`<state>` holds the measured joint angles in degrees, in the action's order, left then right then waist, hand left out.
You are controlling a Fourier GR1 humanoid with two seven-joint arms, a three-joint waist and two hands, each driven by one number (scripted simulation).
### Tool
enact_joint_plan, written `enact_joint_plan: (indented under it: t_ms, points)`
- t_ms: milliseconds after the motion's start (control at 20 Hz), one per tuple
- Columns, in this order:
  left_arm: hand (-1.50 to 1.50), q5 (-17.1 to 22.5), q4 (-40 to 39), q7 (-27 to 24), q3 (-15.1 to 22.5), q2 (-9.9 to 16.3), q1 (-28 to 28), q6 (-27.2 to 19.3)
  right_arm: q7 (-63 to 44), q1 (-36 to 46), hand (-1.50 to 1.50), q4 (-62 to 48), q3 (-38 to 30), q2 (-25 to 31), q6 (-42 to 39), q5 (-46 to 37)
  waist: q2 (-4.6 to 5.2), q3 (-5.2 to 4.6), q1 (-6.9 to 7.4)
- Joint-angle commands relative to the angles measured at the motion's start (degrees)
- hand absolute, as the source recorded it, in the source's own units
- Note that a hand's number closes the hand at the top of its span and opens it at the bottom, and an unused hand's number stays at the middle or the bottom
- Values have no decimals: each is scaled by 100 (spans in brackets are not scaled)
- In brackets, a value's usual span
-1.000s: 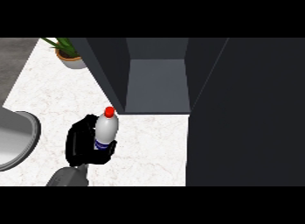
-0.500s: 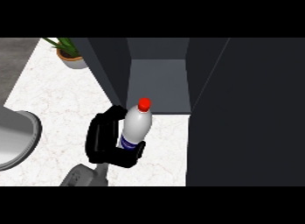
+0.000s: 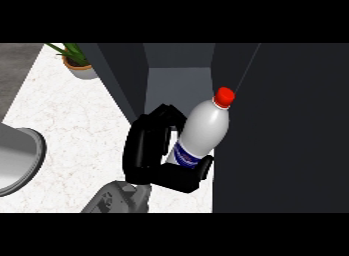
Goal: Pick up the bottled water, place it into the cabinet and close the cabinet
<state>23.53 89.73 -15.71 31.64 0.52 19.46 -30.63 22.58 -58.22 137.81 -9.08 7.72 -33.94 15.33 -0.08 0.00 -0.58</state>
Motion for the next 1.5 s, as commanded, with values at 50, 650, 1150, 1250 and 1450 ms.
enact_joint_plan:
  t_ms: [50, 650, 1150, 1250, 1450]
  points:
    - [150, -118, -191, 430, 274, -50, 1011, -1167, -298, 6, -150, 649, 17, -101, 84, 221, 3, 0, -76]
    - [150, 89, -1730, 234, 4, -52, 2161, -1576, -554, 419, -150, 382, -664, 245, 38, 900, 27, -2, -60]
    - [150, 157, -3075, 152, -355, -51, 2898, -1331, -625, 435, -150, 266, -833, 271, -113, 1153, 26, -2, -55]
    - [150, 326, -3628, -256, -317, -51, 2885, -1213, -551, 576, -150, 188, -622, 141, -115, 789, 51, -3, -128]
    - [150, 603, -3855, -594, -828, -52, 2744, -929, -460, 287, -150, 304, -849, 137, -244, 1157, 38, -5, -130]
